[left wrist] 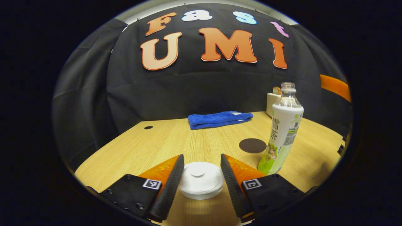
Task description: Open the teacup lid with one hand, grasp the water bottle and pour water into the teacup with the other hand; after pouring, place the water bottle on the coaster and then close the teacup lid.
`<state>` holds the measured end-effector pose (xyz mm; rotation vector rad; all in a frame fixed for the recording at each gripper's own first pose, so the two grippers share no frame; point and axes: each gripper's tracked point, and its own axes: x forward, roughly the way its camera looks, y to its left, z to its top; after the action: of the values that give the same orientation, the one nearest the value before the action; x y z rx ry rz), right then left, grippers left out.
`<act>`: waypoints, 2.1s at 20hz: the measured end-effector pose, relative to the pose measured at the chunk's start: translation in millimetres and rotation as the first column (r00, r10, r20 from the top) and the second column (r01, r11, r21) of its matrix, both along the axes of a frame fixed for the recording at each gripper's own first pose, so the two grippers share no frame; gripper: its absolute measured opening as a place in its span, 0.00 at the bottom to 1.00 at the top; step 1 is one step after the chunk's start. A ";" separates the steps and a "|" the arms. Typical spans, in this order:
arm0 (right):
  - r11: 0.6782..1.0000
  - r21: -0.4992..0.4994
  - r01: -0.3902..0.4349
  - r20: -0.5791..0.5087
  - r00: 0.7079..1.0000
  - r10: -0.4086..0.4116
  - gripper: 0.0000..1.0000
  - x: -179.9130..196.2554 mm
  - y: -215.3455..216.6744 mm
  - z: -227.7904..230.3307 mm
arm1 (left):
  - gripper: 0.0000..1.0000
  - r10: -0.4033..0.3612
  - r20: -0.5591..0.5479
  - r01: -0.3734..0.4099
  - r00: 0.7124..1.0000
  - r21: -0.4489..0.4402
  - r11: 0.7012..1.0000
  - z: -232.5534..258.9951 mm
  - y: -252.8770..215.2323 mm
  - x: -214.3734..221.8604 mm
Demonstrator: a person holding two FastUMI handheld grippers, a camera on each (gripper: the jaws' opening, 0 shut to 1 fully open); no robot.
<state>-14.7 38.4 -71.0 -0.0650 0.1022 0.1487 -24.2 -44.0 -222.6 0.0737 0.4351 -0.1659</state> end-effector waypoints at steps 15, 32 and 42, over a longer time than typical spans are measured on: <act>0.999 -0.018 -0.036 -0.035 0.999 0.036 0.97 -5.7 4.9 -15.8 | 0.32 0.030 -0.004 -0.030 1.000 0.024 0.999 -2.0 10.0 6.4; 0.985 -0.012 -0.172 -0.307 0.938 0.160 0.83 2.8 74.4 -118.9 | 0.31 0.205 0.162 -0.208 0.965 0.003 0.978 57.4 95.1 2.7; 0.989 0.035 -0.147 -0.375 0.915 0.149 0.66 19.8 95.4 -150.9 | 0.31 0.248 0.125 -0.249 0.961 -0.009 0.968 34.3 121.0 -9.7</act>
<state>5.1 133.8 -222.0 -0.0376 0.4826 0.3131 -33.9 77.1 -188.3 0.0352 0.3156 0.0877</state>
